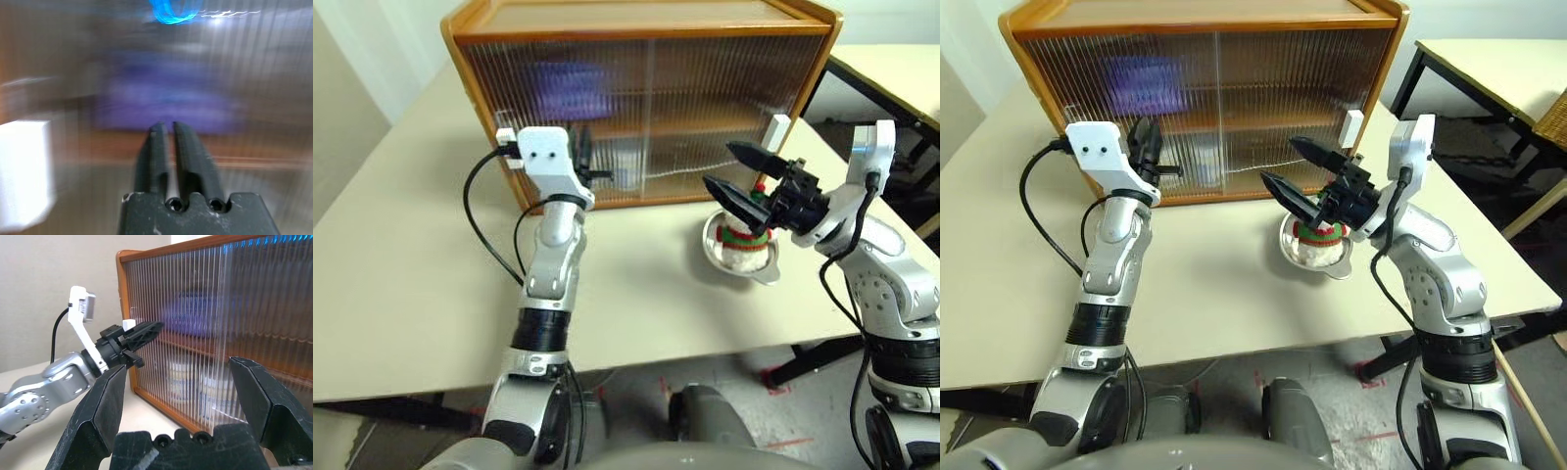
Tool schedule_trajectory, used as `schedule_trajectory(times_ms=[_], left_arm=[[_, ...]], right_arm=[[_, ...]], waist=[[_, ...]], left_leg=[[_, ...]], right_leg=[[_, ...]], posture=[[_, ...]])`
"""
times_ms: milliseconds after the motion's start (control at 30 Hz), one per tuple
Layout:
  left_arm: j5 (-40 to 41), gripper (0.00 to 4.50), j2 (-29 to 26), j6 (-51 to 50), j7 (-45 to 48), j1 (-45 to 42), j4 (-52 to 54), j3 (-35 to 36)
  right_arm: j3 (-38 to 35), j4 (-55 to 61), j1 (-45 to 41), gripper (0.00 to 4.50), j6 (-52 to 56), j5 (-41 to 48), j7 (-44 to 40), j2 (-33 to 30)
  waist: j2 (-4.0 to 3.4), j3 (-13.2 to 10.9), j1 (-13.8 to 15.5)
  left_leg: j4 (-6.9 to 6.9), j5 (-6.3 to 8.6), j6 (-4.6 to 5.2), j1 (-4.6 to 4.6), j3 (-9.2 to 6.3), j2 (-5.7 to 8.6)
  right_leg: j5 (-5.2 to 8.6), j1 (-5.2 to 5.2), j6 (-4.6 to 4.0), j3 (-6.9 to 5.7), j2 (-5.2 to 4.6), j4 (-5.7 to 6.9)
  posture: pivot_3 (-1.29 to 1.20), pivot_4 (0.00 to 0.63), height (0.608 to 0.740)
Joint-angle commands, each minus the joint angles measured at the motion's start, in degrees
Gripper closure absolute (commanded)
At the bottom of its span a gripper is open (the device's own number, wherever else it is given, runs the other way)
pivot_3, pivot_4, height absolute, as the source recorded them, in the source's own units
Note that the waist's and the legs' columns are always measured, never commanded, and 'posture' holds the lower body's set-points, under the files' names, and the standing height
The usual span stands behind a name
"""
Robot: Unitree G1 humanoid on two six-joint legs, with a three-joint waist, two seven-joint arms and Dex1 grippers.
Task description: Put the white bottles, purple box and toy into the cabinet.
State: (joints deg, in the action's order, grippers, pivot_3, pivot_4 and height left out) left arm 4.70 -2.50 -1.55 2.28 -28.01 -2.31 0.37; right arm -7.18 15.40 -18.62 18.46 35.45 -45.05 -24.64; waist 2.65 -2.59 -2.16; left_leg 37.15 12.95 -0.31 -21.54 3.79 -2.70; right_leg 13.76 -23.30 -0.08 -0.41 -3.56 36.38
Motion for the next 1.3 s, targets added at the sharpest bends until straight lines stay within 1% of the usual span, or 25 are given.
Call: schedule_trajectory(times_ms=[33, 67, 100, 133, 167, 233, 300, 367, 467, 600, 633, 700, 733, 800, 833, 1000, 1133, 1300], left_arm=[[10.6, 2.35, -3.1, -1.9, 15.2, -1.4, 0.6, 0.5], [12.9, 2.00, -3.7, -2.5, 18.1, -1.9, 0.1, 1.0], [14.2, 1.55, -5.6, -2.2, 21.9, -3.2, -2.1, 1.5], [14.7, 1.23, -6.9, -1.8, 24.1, -4.1, -3.6, 1.8], [15.7, 0.77, -8.0, -1.6, 26.6, -4.9, -5.0, 2.1], [23.2, 0.05, -11.3, -8.1, 35.6, -6.9, -6.9, 4.1], [27.1, 0.02, -15.4, -11.3, 44.1, -8.4, -8.7, 5.1], [28.5, 0.02, -18.1, -12.7, 48.5, -8.9, -9.8, 5.4], [30.7, 0.00, -21.7, -15.9, 54.2, -9.0, -10.9, 6.5], [31.9, 0.00, -24.4, -17.5, 58.8, -7.8, -10.3, 7.0], [32.3, 0.00, -25.0, -18.3, 59.8, -7.3, -9.8, 7.1], [32.6, 0.00, -25.6, -19.2, 61.1, -6.6, -9.0, 7.2], [32.5, 0.00, -25.7, -19.3, 61.4, -6.5, -8.7, 7.3], [32.8, 0.00, -25.9, -19.8, 61.6, -6.1, -8.1, 7.8], [32.9, 0.00, -26.0, -20.1, 61.7, -5.9, -7.7, 8.0], [35.0, 0.00, -25.5, -22.7, 61.3, -4.6, -4.9, 8.9], [35.2, 0.00, -25.1, -23.4, 60.6, -3.6, -3.0, 8.9], [35.5, 0.00, -24.6, -23.8, 59.6, -3.0, -2.0, 9.2]], right_arm=[[-0.9, -1.2, -0.3, 0.00, -1.0, -0.2, 0.0, -0.4], [-1.1, -1.3, -0.3, 0.00, -1.0, -0.2, 0.1, -0.4], [-1.7, -1.5, -0.1, 0.00, -0.9, 0.2, 0.6, -0.1], [-2.1, -1.6, 0.0, 0.00, -0.8, 0.5, 1.0, 0.1], [-2.6, -1.8, 0.1, 0.00, -0.7, 0.8, 1.3, 0.2], [-4.3, -2.6, 0.6, 0.00, -1.1, 1.0, 2.5, 0.3], [-6.1, -3.8, 1.3, 0.00, -2.0, 0.3, 3.3, -0.1], [-7.3, -5.0, 1.7, 0.00, -2.9, -0.3, 3.6, -0.5], [-8.9, -7.5, 1.9, 0.61, -4.6, -1.7, 4.0, -1.2], [-9.9, -11.8, 1.2, 1.99, -6.6, -3.4, 4.5, -2.1], [-9.8, -13.3, 0.8, 2.44, -7.3, -4.4, 4.5, -2.5], [-9.9, -16.1, -0.4, 3.08, -8.2, -5.4, 4.4, -3.1], [-9.9, -17.1, -0.8, 3.54, -8.4, -5.6, 4.4, -3.2], [-9.4, -21.2, -3.0, 4.30, -9.0, -7.2, 4.7, -4.0], [-9.2, -23.1, -4.1, 4.48, -9.3, -8.0, 5.0, -4.3], [-6.5, -33.8, -11.4, 4.48, -7.2, -13.8, 8.4, -5.7], [-5.5, -39.4, -16.2, 4.48, -7.9, -15.5, 8.1, -5.7], [-4.7, -46.0, -19.7, 4.48, -9.1, -17.4, 7.8, -5.8]], waist=[[-0.02, 0.0, -0.1], [-0.02, 0.0, -0.1], [-0.03, 0.0, -0.2], [-0.03, 0.0, -0.1], [-0.03, 0.0, -0.1], [-0.03, 0.0, -0.2], [-0.03, 0.0, -0.3], [-0.04, 0.0, -0.5], [-0.07, 0.0, -1.2], [-0.07, 0.0, -1.6], [-0.07, 0.0, -1.6], [-0.09, 0.0, -1.8], [-0.10, 0.0, -1.9], [-0.11, 0.0, -1.9], [-0.12, 0.0, -1.8], [-0.14, -0.1, -1.9], [-0.17, -0.1, -1.8], [-0.17, -0.1, -1.7]], left_leg=[[-0.01, 0.00, 0.00, 0.03, 0.00, 0.00], [-0.01, 0.00, 0.00, 0.04, 0.00, -0.01], [0.00, 0.00, 0.01, 0.05, -0.01, -0.03], [0.01, -0.01, 0.01, 0.07, -0.02, -0.04], [0.02, -0.02, 0.03, 0.06, -0.04, -0.04], [0.04, -0.02, 0.03, 0.07, -0.04, -0.04], [0.05, -0.03, 0.04, 0.06, -0.04, -0.04], [0.02, -0.03, 0.05, 0.05, -0.04, -0.04], [-0.03, -0.14, 0.23, 0.04, -0.04, -0.05], [-0.06, -0.14, 0.23, 0.05, -0.04, -0.08], [-0.06, -0.13, 0.23, 0.05, -0.04, -0.08], [-0.05, -0.13, 0.23, 0.07, -0.03, -0.08], [-0.06, -0.13, 0.23, 0.10, -0.01, -0.09], [-0.05, -0.13, 0.23, 0.10, -0.01, -0.09], [-0.04, -0.13, 0.23, 0.12, -0.01, -0.09], [-0.04, -0.14, 0.24, 0.12, 0.02, -0.09], [-0.07, -0.17, 0.29, 0.13, 0.02, -0.09], [-0.09, -0.18, 0.31, 0.13, 0.02, -0.10]], right_leg=[[0.01, 0.00, -0.01, 0.02, 0.01, 0.01], [0.00, 0.00, -0.02, 0.03, 0.04, 0.02], [0.00, 0.00, -0.04, 0.02, 0.08, 0.03], [0.00, 0.00, -0.05, 0.03, 0.10, 0.04], [-0.02, 0.00, -0.07, 0.02, 0.12, 0.05], [-0.02, 0.02, -0.08, 0.04, 0.14, 0.05], [-0.02, 0.01, -0.08, 0.05, 0.14, 0.04], [-0.01, 0.00, -0.09, 0.05, 0.15, 0.01], [0.02, -0.01, -0.11, 0.06, 0.15, -0.02], [0.03, -0.01, -0.12, 0.07, 0.15, -0.02], [0.03, -0.01, -0.12, 0.08, 0.15, -0.02], [0.03, -0.01, -0.13, 0.10, 0.15, 0.00], [0.03, -0.01, -0.13, 0.14, 0.15, 0.02], [0.01, -0.01, -0.13, 0.15, 0.16, 0.05], [0.01, -0.01, -0.13, 0.16, 0.16, 0.06], [-0.01, -0.02, -0.12, 0.24, 0.16, 0.06], [-0.02, -0.05, -0.11, 0.37, 0.19, 0.06], [-0.02, -0.05, -0.11, 0.42, 0.22, 0.05]], posture=[[-0.04, 0.000, 0.740], [-0.04, 0.000, 0.740], [-0.04, 0.000, 0.740], [-0.04, 0.000, 0.740], [-0.05, 0.000, 0.740], [-0.05, 0.000, 0.740], [-0.06, 0.000, 0.740], [-0.06, 0.000, 0.740], [-0.07, 0.000, 0.740], [-0.06, 0.000, 0.740], [-0.06, 0.000, 0.740], [-0.05, 0.000, 0.740], [-0.05, 0.000, 0.740], [-0.04, 0.000, 0.740], [-0.04, 0.000, 0.740], [-0.04, 0.000, 0.740], [-0.03, 0.000, 0.740], [-0.02, 0.000, 0.740]])
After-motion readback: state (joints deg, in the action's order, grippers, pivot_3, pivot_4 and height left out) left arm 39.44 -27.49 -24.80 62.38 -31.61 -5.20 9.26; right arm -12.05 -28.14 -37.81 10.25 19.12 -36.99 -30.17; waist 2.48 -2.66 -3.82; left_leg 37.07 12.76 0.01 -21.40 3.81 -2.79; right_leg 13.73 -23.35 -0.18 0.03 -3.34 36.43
